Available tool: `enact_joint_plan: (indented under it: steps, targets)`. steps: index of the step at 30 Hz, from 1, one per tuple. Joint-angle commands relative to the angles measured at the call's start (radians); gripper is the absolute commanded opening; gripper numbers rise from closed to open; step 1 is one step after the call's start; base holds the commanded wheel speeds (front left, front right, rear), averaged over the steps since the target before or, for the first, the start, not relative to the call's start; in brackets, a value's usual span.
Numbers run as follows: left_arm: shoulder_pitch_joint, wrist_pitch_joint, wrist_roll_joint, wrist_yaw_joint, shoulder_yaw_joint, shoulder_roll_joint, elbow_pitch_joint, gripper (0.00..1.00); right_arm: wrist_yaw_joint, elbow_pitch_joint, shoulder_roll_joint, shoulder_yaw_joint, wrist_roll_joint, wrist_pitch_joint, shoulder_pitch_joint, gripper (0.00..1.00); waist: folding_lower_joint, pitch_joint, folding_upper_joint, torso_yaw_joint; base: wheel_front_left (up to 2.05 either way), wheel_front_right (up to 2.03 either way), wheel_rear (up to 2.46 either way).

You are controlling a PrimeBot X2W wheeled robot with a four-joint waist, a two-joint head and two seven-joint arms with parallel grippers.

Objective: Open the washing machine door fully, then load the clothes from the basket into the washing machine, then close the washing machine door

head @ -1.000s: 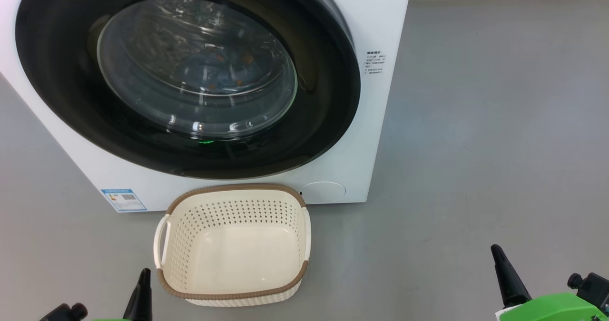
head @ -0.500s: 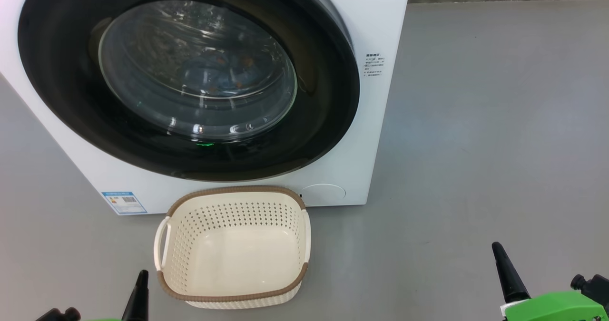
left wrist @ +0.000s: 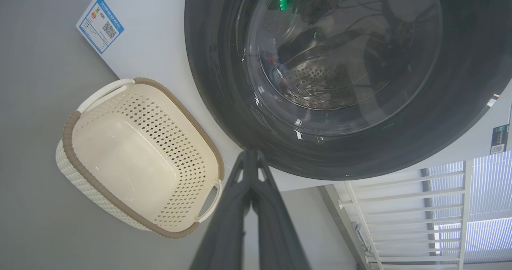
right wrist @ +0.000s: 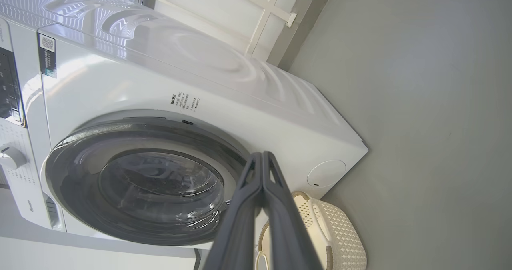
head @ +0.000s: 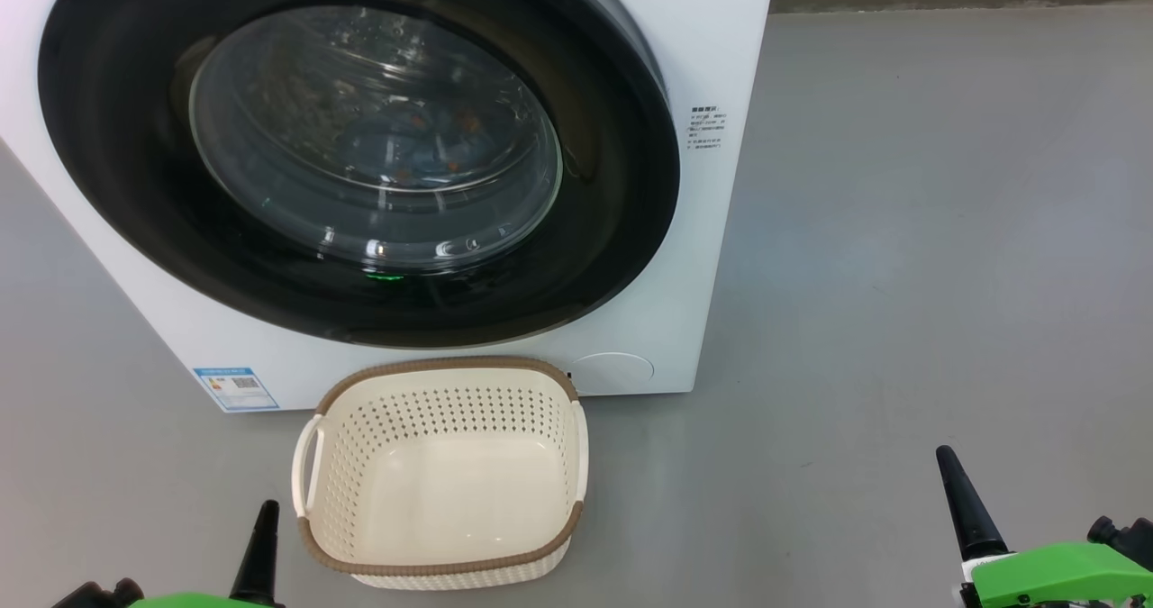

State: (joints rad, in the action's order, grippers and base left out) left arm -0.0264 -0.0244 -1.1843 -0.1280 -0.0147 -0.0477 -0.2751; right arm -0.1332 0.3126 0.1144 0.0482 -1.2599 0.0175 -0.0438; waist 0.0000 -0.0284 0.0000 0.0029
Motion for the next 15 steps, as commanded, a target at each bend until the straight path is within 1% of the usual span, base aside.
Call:
enact_joint_plan:
  steps: [1,15]
  targets:
    - [-0.043,0.011,-0.035,-0.002,-0.031,-0.016,0.026,0.00,0.002,-0.031,-0.001,-0.004,-0.028,-0.011,-0.041,0.00,0.0000,0.001,0.0000,0.000,0.00,0.00,0.00]
    - [-0.057,0.052,-0.180,-0.002,-0.050,-0.015,0.028,0.00,0.002,-0.044,-0.022,0.019,-0.145,-0.053,-0.049,0.00,0.0000,0.010,0.0000,-0.001,0.00,0.00,0.00]
